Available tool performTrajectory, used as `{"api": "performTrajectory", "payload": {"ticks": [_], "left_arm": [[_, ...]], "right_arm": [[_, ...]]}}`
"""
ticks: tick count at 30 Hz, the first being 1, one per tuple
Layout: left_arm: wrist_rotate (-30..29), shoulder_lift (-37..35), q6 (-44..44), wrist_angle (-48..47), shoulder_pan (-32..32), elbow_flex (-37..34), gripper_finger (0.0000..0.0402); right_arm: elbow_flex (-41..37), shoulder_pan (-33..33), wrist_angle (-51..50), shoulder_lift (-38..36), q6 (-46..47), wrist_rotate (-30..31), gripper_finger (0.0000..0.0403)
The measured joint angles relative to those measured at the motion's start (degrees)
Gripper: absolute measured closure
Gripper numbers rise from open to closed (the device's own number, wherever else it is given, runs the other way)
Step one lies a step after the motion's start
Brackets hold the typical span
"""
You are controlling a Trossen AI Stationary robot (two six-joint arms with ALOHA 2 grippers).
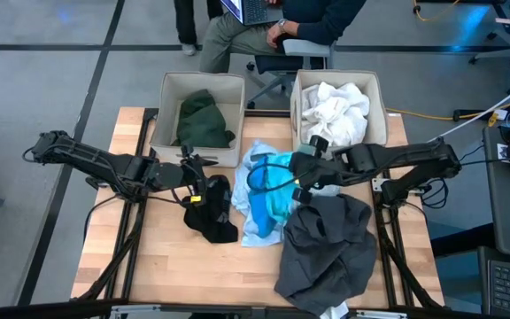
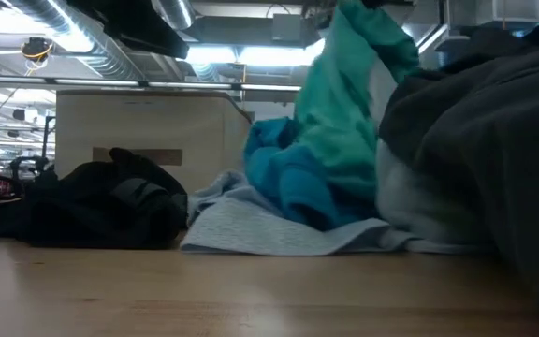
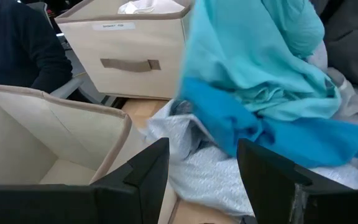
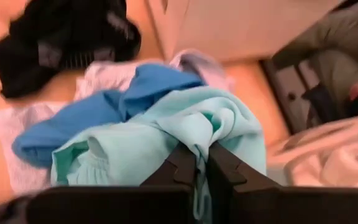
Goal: Sort clothes
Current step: Put the light blue shorts into the left laundry organizer
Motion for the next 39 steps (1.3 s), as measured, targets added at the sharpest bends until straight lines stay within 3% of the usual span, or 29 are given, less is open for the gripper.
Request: {"api": "performTrajectory", "payload": {"ticks": [7, 18, 29, 36, 39], "left_arm": [[0.0, 0.0, 0.1, 0.5, 0.0, 0.0, 0.0222], [0.0, -0.3, -0.3, 1.4, 0.0, 0.0, 0.0222], [-0.6, -5.9, 1.4, 1.8, 0.0, 0.0, 0.0222], [-7.3, -14.3, 3.3, 1.8, 0.0, 0.0, 0.0222], [-10.0, -17.1, 5.2, 2.8, 0.0, 0.1, 0.0222]], "right_arm": [[4.3, 0.0, 9.1, 0.0, -10.4, 5.9, 0.0386], [6.2, -2.6, 37.3, 0.0, -38.9, 9.3, 0.0384], [6.2, -13.7, 54.1, 0.4, -48.8, -5.8, 0.0384], [6.2, -20.7, 65.8, 2.7, -49.6, -20.6, 0.0384], [6.2, -23.0, 72.7, 4.9, -49.6, -23.8, 0.0384]]}}
